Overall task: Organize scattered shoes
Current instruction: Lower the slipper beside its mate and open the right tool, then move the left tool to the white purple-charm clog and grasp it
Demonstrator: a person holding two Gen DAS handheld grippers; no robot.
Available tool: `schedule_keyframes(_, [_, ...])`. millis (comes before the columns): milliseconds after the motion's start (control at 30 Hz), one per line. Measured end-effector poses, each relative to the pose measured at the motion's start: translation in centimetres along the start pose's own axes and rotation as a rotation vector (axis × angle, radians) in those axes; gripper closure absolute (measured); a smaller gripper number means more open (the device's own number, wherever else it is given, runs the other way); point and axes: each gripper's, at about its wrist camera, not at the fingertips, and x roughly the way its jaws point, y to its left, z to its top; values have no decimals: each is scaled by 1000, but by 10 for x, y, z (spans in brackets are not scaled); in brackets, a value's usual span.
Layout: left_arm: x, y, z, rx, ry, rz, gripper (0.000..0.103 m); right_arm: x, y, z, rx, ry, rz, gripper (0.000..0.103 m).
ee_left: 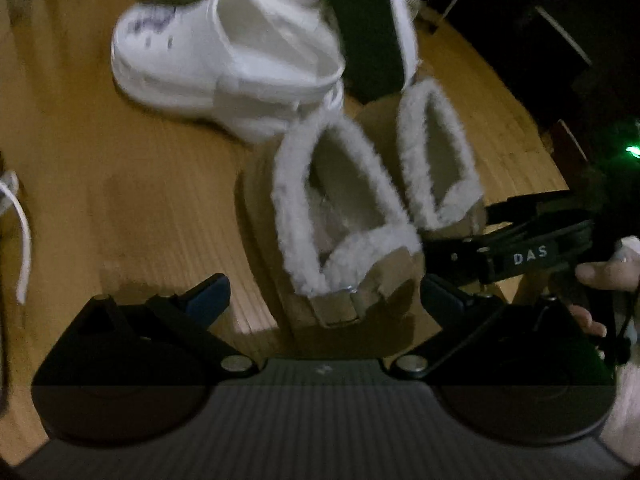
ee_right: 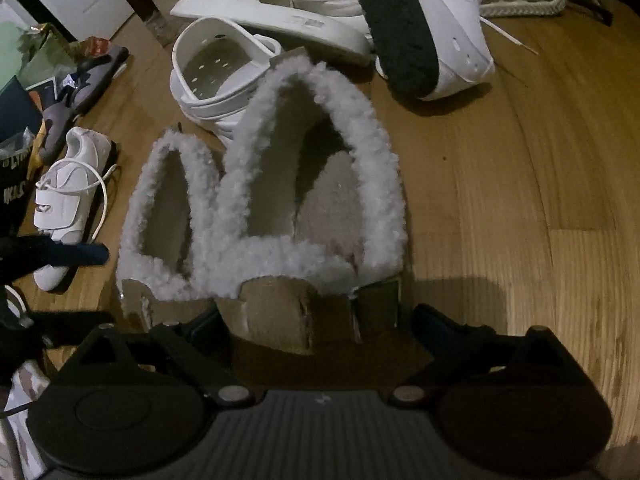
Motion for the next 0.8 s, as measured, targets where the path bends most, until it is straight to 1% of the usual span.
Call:
schedule_keyframes(67, [14,7,2,-48,39,-37,0,1,1,0,-15,-5,-14,10])
schedule_keyframes(167, [22,5,3,-90,56,-54,0,-2,1,-2,-16,-17,-23,13])
schedule_keyframes(200, [22,3,3,-84,53,-60,1,-4,0,-3,-14,-20,-23,16])
schedule_keyframes(233, [25,-5,2,-54,46,-60,2,-7,-2,-4,-11,-27,-22,20])
schedule_keyframes(267, [27,-14,3,-25,46,-41,2,-8,-3,-5,-8,-30,-22,22])
schedule_keyframes(300, [30,-23,3,3,47,-18,3,-9,-4,-6,-6,-32,-22,27])
schedule_keyframes(333, [32,-32,4,31,48,5,9,-11,-6,-7,7,-26,-24,30])
schedule_keyframes(367, [33,-38,5,46,42,-4,13,-13,-9,-9,20,-19,-26,31])
schedule_keyframes(433, [32,-49,8,68,26,-38,19,-18,-17,-13,66,6,-44,31])
schedule_keyframes(500, [36,-59,12,93,24,-36,20,-22,-24,-17,111,30,-68,31])
schedule_keyframes(533, [39,-62,14,97,23,-30,20,-24,-29,-17,149,41,-95,30])
schedule_keyframes(567, [42,-61,15,81,29,-28,19,-25,-35,-16,185,47,-116,28])
schedule_keyframes(600, [43,-60,15,68,33,-31,19,-24,-44,-12,235,47,-115,21])
schedule_keyframes(633, [43,-56,16,46,39,-37,19,-23,-51,-8,278,41,-103,20])
schedule_keyframes(700, [37,-49,14,18,44,-32,19,-23,-58,-2,305,53,-91,20])
schedule_keyframes(733, [27,-45,12,10,31,-35,17,-34,-61,0,326,27,-67,20])
schedule_keyframes(800, [3,-39,8,-12,-7,-29,17,-57,-68,5,370,-30,-15,20])
